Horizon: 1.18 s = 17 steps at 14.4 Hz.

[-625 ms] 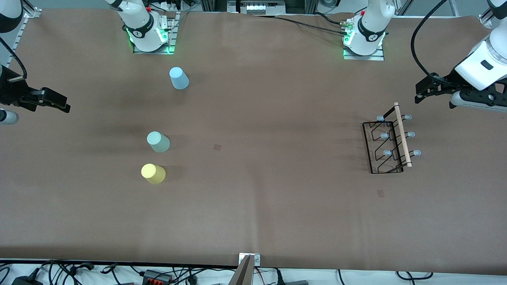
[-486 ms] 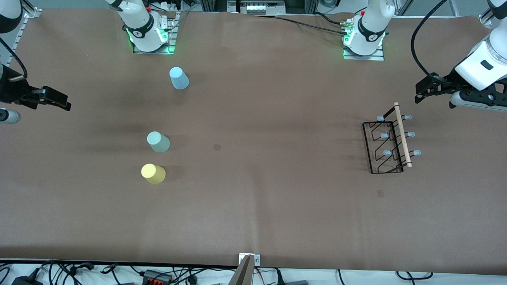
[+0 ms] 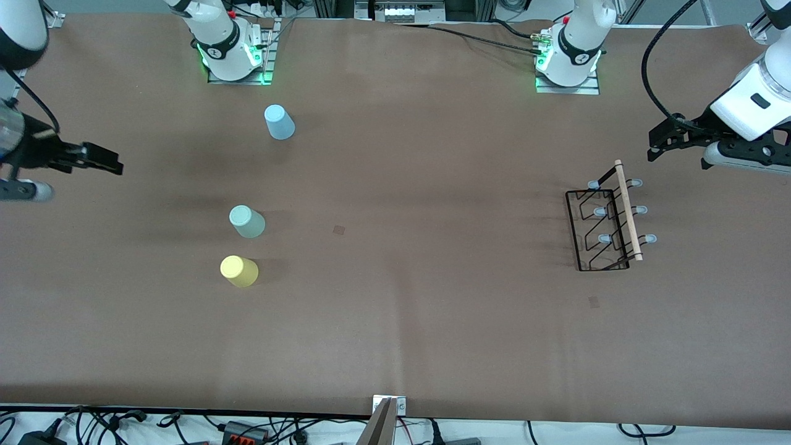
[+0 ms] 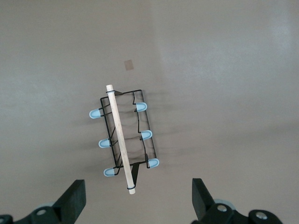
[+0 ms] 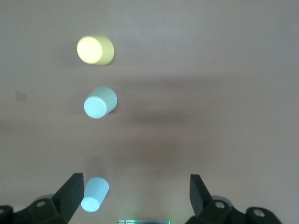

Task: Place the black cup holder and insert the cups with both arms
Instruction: 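Move the right gripper toward the teal cup while the left gripper reaches the holder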

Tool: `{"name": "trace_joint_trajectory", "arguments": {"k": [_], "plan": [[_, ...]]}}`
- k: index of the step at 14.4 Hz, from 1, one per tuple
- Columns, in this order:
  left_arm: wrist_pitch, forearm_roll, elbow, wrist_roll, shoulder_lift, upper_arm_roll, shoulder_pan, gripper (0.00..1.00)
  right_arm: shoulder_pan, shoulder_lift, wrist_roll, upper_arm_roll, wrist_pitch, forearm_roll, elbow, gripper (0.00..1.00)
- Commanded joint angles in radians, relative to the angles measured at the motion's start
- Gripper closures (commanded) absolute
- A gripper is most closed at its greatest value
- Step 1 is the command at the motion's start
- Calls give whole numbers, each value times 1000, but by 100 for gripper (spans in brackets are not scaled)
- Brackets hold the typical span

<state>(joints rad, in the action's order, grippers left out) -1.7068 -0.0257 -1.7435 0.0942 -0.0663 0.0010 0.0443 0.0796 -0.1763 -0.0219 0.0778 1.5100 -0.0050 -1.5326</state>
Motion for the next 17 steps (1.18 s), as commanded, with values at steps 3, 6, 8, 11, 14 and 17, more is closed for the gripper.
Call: {"name": "trace_joint_trajectory", "arguments": {"k": [3, 6, 8, 11, 14, 17], "plan": [[59, 6, 27, -1, 17, 11, -6, 0, -23, -5, 11, 4, 127, 2, -161, 0], [140, 4, 29, 10, 20, 13, -12, 0, -32, 109, 8, 4, 381, 3, -438, 0], [150, 4, 27, 9, 43, 13, -14, 0, -32, 168, 0, 4, 476, 10, -561, 0], [186, 4, 29, 25, 72, 14, -20, 0, -32, 173, -9, 4, 516, 14, -589, 0], [133, 7, 22, -17, 141, 2, -12, 0, -30, 149, -36, 4, 547, 14, -597, 0], [-9, 84, -37, -137, 161, -12, -8, 0, -30, 107, -36, 4, 570, 14, -593, 0]]}}
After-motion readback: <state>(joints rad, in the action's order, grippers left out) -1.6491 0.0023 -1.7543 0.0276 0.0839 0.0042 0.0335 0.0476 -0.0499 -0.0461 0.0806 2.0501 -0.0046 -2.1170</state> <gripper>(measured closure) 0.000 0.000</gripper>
